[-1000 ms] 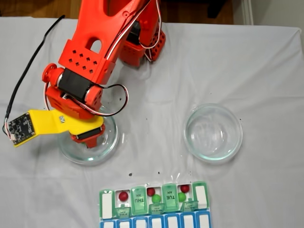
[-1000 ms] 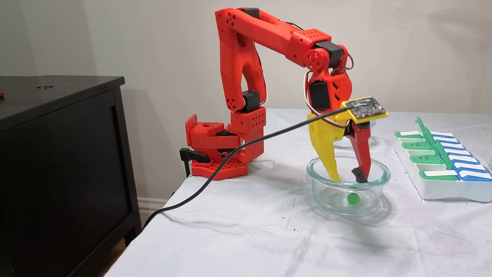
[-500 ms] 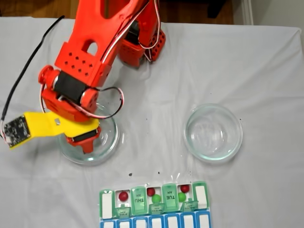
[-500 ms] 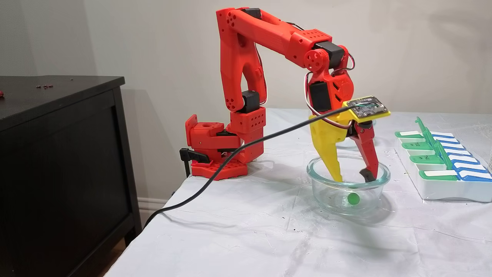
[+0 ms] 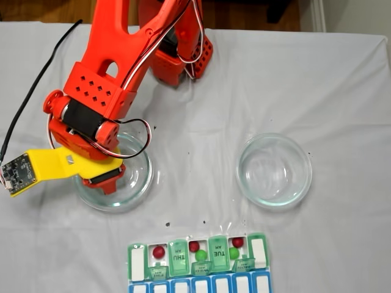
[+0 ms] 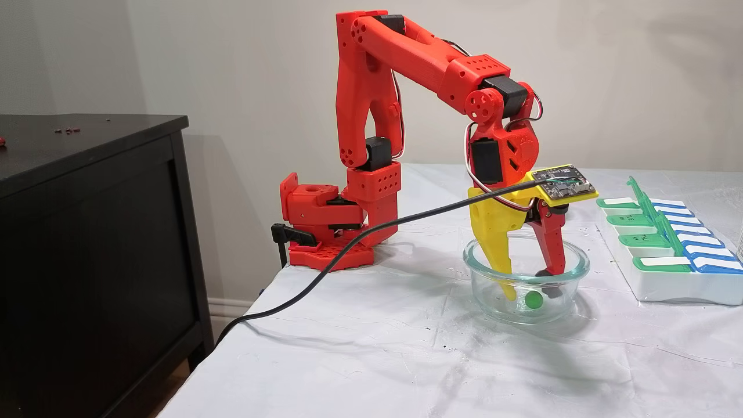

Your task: Sort medicines into box.

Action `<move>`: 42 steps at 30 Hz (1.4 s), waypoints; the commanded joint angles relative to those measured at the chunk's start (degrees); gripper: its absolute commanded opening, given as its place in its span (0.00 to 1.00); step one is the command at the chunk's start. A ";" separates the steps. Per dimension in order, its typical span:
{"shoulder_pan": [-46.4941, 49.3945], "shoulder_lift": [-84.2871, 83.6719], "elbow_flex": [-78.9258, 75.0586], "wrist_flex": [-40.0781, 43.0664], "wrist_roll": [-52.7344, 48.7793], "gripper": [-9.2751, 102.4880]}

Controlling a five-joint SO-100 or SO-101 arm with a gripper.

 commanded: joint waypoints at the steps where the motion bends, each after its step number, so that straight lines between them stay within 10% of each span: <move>1: 0.26 0.97 -4.04 -1.23 -0.35 0.27; 42: -0.09 -5.80 -8.09 3.78 0.09 0.22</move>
